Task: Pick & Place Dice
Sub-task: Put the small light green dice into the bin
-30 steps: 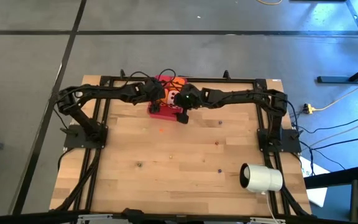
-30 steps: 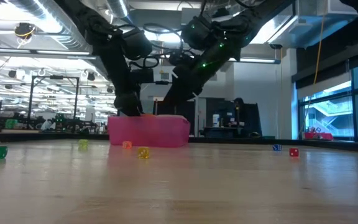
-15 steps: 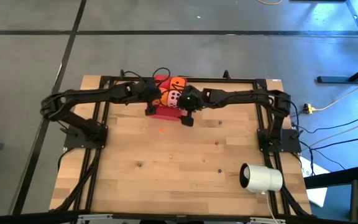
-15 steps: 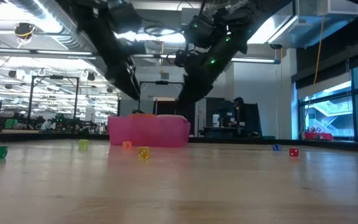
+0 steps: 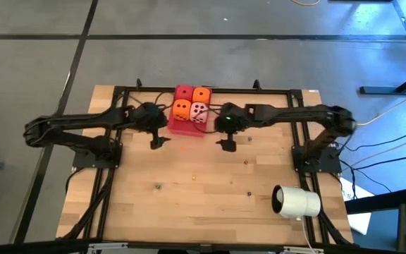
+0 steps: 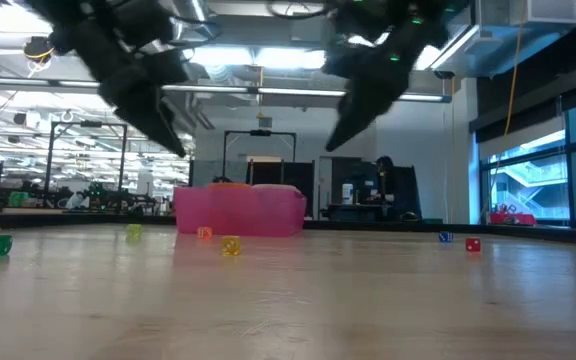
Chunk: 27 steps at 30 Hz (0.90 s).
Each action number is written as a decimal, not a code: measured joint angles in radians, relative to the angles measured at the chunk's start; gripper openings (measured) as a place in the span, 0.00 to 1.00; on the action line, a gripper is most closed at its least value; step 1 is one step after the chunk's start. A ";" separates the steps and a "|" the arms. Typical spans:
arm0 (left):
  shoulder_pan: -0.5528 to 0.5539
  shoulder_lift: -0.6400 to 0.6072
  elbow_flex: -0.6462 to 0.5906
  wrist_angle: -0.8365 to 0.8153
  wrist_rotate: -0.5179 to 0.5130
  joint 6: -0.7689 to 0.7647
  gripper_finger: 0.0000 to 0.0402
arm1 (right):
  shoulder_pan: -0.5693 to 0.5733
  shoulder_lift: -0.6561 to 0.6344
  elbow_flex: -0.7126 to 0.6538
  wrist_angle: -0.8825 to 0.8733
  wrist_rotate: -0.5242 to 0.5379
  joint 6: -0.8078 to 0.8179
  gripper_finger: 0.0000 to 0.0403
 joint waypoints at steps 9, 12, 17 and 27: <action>-0.062 -0.084 -0.222 0.242 0.103 -0.141 1.00 | 0.000 -0.328 -0.492 0.369 0.003 0.073 0.99; -0.070 -0.076 -0.235 0.255 0.103 -0.114 1.00 | 0.000 -0.370 -0.587 0.483 0.003 0.123 0.99; -0.070 -0.065 -0.243 0.252 0.103 -0.114 1.00 | 0.000 -0.375 -0.625 0.576 0.003 0.168 0.99; -0.070 -0.065 -0.242 0.261 0.102 -0.140 1.00 | 0.000 -0.371 -0.625 0.597 0.036 0.197 0.99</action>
